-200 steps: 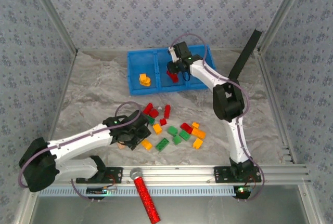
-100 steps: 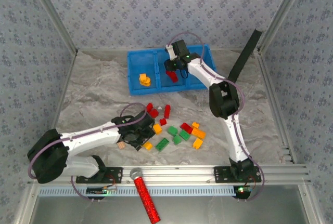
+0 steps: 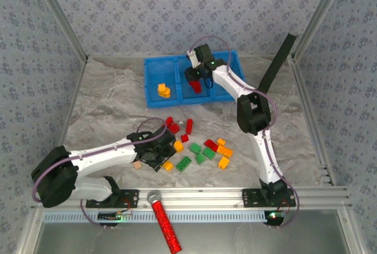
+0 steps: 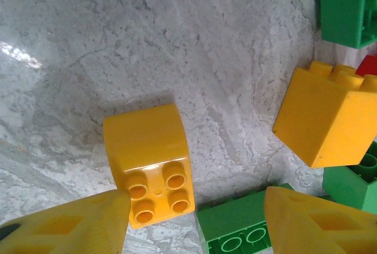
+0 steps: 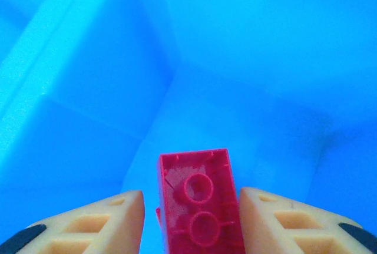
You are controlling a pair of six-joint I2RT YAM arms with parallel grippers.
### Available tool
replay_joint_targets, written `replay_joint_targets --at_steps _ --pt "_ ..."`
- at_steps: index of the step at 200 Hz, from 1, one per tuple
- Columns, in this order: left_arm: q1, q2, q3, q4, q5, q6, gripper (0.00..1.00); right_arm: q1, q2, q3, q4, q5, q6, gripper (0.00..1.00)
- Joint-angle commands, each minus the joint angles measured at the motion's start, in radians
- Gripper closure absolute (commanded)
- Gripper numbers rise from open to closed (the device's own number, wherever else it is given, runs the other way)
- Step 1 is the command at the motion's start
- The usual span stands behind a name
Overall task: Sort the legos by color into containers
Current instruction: Place the lego in the container, then pick up the lego from the middle-left of the table.
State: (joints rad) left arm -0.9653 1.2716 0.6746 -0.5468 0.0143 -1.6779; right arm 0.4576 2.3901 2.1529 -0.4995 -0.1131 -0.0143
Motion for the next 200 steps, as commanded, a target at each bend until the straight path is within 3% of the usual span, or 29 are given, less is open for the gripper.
replay_joint_targets --at_steps 1,100,200 --pt "-0.012 0.000 -0.011 -0.065 0.025 -0.033 0.37 0.000 -0.014 0.046 -0.042 -0.040 -0.019 0.53" --pt "-0.015 -0.076 -0.030 -0.125 0.001 -0.037 0.41 0.004 -0.024 0.058 -0.061 -0.028 -0.019 0.53" --pt "-0.017 0.035 -0.021 -0.016 0.007 -0.016 0.40 0.012 -0.028 0.061 -0.087 -0.016 -0.035 0.53"
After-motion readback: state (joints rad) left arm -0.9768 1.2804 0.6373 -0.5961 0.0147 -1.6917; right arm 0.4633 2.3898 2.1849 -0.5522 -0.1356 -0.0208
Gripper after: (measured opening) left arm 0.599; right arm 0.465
